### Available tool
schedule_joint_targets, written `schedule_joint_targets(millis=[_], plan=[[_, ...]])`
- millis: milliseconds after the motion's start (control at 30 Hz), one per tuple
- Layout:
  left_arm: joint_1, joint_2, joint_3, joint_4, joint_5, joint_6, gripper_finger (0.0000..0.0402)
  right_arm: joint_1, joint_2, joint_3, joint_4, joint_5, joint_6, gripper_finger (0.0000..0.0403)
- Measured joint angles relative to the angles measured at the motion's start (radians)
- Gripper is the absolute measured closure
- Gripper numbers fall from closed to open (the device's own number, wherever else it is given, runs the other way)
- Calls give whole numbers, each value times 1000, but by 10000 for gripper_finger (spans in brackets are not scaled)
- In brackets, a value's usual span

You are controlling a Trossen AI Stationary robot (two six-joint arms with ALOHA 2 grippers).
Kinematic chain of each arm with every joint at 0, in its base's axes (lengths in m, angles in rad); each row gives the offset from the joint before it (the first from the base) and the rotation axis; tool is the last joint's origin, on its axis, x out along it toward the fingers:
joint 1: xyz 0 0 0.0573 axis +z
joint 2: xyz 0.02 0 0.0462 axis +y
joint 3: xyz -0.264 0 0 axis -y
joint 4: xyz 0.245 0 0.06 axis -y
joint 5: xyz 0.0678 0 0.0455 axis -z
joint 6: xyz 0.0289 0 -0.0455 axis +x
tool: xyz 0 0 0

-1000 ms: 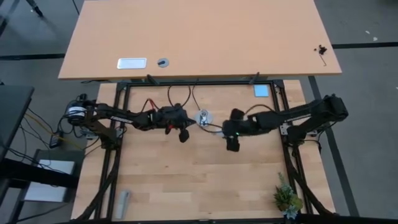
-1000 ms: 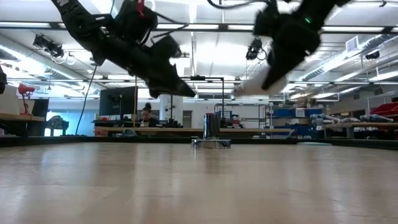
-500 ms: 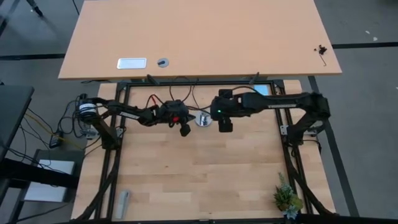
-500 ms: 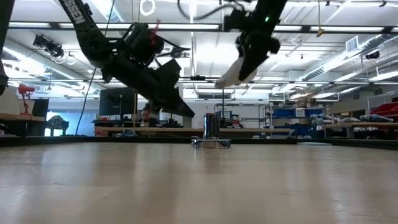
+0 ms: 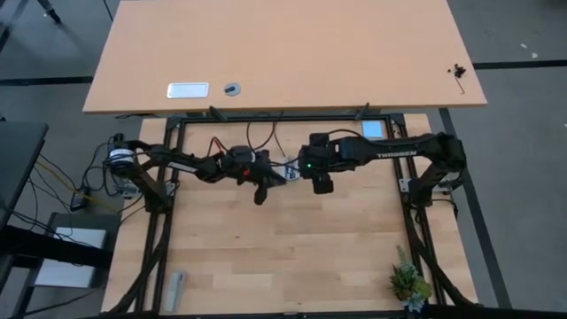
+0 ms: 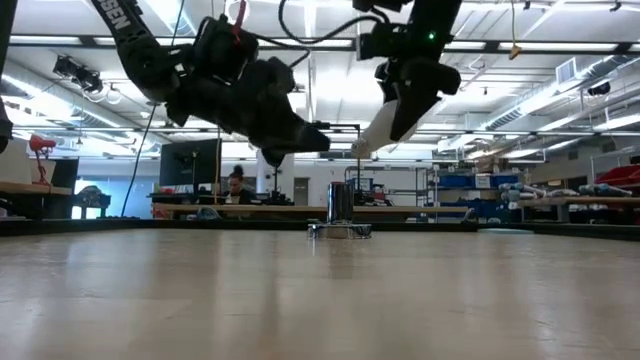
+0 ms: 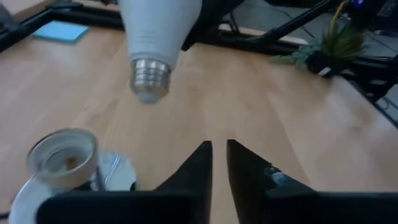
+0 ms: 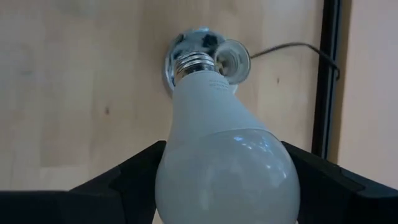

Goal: Screw lightbulb
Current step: Insert the lightbulb into the lamp

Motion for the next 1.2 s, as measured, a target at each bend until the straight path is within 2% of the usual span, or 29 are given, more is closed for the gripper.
schedule_joint_targets(millis=[233,367,567,733,900,1067,1200], plan=[[-22,0,36,-16,-67,1,264,60,-8,0,-2,-3,16,107],[-18,0,36,-17,-70,-34,225,89,-8,0,0,-14,20,106],[-22,0,51,-19,46,-144,183,104,-8,0,31,-40,21,104],[-22,0,97,-19,79,-207,167,105,-8,0,82,-117,19,104],[-22,0,145,-100,126,-205,167,106,-8,0,91,-122,18,104],[-25,0,164,-194,132,-182,167,106,-8,0,97,-124,11,104],[-34,0,165,-205,131,-177,167,106,-8,0,107,-125,-1,101]])
